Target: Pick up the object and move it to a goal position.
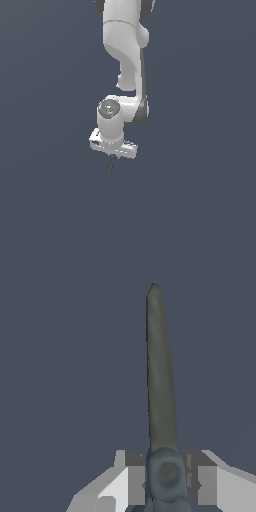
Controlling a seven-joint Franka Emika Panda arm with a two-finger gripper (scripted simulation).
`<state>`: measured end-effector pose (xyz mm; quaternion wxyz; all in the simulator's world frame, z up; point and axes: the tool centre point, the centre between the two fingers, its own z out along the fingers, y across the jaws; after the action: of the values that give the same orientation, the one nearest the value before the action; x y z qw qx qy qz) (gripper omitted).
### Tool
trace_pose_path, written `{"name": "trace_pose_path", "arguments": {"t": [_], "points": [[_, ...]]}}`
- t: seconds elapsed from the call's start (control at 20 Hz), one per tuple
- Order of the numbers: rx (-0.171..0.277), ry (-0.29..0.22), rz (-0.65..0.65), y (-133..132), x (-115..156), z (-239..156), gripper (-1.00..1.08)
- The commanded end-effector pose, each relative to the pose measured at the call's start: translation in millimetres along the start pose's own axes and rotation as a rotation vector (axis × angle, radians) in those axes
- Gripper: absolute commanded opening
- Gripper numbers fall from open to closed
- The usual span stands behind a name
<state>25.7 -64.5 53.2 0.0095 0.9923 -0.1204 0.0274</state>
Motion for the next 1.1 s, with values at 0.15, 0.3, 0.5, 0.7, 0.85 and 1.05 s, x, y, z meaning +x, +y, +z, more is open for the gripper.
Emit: {"name": "trace_pose_path", "arguments": {"t": [0.15, 0.3, 0.5, 0.7, 0.85, 1.05], "points": [[-0.010, 0.048, 0.066, -22.4, 2.9, -36.7, -1.00], [-0.017, 0.075, 0.106, -35.6, 4.4, -58.1, -1.00], [-0.027, 0.111, 0.157, -52.4, 6.2, -85.2, -1.00], [-0.036, 0.144, 0.205, -68.5, 8.0, -111.0, -1.00], [-0.043, 0.169, 0.241, -80.4, 9.3, -129.8, -1.00], [-0.053, 0.202, 0.287, -96.1, 10.9, -154.5, -1.00]]}}
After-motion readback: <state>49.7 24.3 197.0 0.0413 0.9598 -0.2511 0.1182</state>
